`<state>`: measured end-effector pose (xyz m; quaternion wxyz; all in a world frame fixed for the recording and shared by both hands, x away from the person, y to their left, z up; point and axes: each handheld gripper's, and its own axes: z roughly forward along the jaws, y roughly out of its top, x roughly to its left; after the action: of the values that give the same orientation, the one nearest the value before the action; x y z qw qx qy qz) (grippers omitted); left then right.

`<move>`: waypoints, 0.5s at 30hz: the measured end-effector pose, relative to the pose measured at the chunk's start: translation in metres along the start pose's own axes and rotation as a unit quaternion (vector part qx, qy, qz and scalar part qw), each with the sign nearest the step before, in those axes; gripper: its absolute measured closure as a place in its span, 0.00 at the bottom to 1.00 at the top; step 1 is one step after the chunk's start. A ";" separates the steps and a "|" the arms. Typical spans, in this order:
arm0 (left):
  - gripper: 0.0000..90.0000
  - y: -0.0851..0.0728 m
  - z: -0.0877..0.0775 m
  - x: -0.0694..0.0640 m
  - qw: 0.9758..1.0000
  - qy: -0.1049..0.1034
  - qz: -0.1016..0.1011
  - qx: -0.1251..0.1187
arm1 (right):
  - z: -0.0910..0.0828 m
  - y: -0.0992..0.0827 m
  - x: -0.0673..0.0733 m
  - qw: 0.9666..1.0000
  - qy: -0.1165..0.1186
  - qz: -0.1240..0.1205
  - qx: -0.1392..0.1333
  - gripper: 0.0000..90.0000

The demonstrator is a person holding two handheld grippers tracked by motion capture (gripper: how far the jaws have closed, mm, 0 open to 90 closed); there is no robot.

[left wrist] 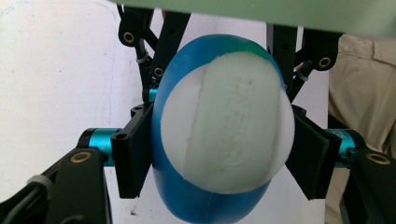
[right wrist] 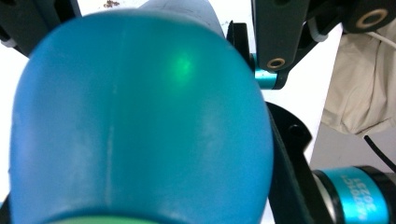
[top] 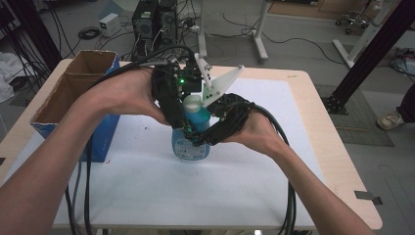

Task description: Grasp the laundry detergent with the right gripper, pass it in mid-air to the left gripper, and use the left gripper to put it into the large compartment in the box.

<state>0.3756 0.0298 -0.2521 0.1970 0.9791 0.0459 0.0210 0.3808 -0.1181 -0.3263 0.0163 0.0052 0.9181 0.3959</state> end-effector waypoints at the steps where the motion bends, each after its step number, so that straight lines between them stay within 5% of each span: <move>1: 0.36 0.000 0.000 0.000 1.000 0.000 0.001 0.000 | 0.000 0.000 0.000 1.000 0.001 0.003 0.001 0.52; 15: 0.41 0.001 0.000 -0.002 1.000 0.007 0.007 0.000 | 0.000 0.000 0.001 1.000 0.005 0.000 -0.001 0.52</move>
<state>0.3736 0.0284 -0.2517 0.1967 0.9792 0.0399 0.0289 0.3797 -0.1180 -0.3261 0.0117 0.0031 0.9178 0.3968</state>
